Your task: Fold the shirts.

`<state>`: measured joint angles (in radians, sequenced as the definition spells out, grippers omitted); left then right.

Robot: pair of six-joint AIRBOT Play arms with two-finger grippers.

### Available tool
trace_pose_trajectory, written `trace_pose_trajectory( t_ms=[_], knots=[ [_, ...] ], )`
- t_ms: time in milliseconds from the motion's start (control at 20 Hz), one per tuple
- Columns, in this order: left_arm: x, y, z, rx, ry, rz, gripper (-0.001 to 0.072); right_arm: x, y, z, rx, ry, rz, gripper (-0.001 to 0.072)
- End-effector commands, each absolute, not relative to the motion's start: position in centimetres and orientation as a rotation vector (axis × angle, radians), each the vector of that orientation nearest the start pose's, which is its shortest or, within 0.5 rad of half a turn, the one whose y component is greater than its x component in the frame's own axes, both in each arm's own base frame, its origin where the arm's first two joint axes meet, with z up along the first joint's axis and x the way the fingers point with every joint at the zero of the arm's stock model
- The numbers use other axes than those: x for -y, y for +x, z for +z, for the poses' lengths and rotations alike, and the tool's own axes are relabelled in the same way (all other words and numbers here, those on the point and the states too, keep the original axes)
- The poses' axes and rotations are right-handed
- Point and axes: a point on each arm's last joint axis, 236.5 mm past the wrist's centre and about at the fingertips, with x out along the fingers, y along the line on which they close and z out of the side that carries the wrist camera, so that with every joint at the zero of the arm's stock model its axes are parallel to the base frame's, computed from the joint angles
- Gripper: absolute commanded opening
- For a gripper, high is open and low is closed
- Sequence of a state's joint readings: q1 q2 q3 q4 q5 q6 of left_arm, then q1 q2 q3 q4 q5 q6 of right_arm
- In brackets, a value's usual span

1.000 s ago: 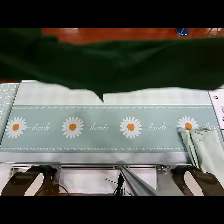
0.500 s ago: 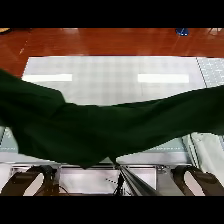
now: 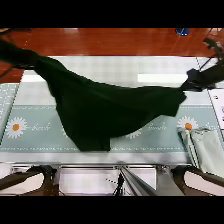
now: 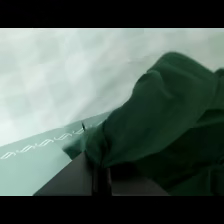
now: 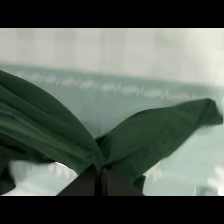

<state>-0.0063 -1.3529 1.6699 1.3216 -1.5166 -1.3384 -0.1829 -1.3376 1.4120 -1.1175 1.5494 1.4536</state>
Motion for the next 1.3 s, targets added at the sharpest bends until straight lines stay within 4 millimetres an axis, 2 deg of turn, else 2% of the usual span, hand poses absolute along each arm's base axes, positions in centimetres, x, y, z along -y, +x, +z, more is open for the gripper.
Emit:
trace_pose_trajectory(
  t_ms=[0,150,350,400,450,500,550,650,750,850,950,1000,1050,1100,1150,1200,1250],
  knots=[
    [7.1,43.6,5.2,-1.326,-0.011,-0.394,0.0027,-2.8,42.4,1.6,-1.326,0.43,0.235,0.003],
    [8.7,44.3,1.8,-1.385,-0.089,-0.444,0.0028,-2.4,44.7,-1.5,-1.309,0.473,0.197,0.003],
    [9.6,44.4,0.4,-1.418,-0.148,-0.455,0.0032,-2.0,45.7,-3.9,-1.315,0.491,0.173,0.0032],
    [9.6,44.3,0.4,-1.423,-0.154,-0.453,0.0075,-2.0,45.6,-4.2,-1.321,0.49,0.173,0.0035],
    [9.6,44.3,0.3,-1.424,-0.154,-0.453,0.023,-1.9,45.6,-4.1,-1.32,0.483,0.173,0.0117],
    [9.5,44.2,0.4,-1.428,-0.153,-0.451,0.0384,-1.9,45.6,-3.8,-1.319,0.48,0.182,0.0235],
    [9.0,43.8,0.6,-1.444,-0.14,-0.445,0.0415,-1.7,45.3,-3.2,-1.324,0.463,0.202,0.0301],
    [6.5,42.9,1.7,-1.485,-0.11,-0.373,0.042,-0.7,44.1,-0.5,-1.354,0.401,0.259,0.036],
    [3.9,41.5,3.5,-1.505,-0.111,-0.304,0.042,3.1,41.1,2.1,-1.443,0.282,0.196,0.0362],
    [2.4,40.4,5.4,-1.485,-0.158,-0.257,0.0421,8.1,37.9,3.7,-1.5,0.217,0.028,0.0367],
    [2.4,38.5,6.1,-1.474,-0.214,-0.275,0.0421,10.7,35.9,4.3,-1.495,0.257,-0.045,0.0369],
    [2.8,37.0,5.7,-1.482,-0.232,-0.3,0.0422,11.1,35.2,4.1,-1.478,0.321,-0.038,0.0394],
    [2.9,35.4,4.8,-1.498,-0.243,-0.313,0.0423,10.9,34.5,3.7,-1.461,0.401,-0.009,0.0451],
    [3.1,33.5,3.6,-1.515,-0.26,-0.315,0.0424,10.6,34.0,3.1,-1.438,0.477,0.024,0.0475],
    [3.2,31.8,2.3,-1.526,-0.287,-0.302,0.0458,10.2,33.6,2.6,-1.405,0.552,0.059,0.0498],
    [3.3,29.9,0.8,-1.539,-0.32,-0.294,0.0508,9.9,33.4,2.0,-1.371,0.619,0.084,0.0498],
    [3.5,28.1,-0.5,-1.556,-0.353,-0.295,0.0523,9.7,33.3,1.5,-1.343,0.67,0.103,0.0498]
  ],
)
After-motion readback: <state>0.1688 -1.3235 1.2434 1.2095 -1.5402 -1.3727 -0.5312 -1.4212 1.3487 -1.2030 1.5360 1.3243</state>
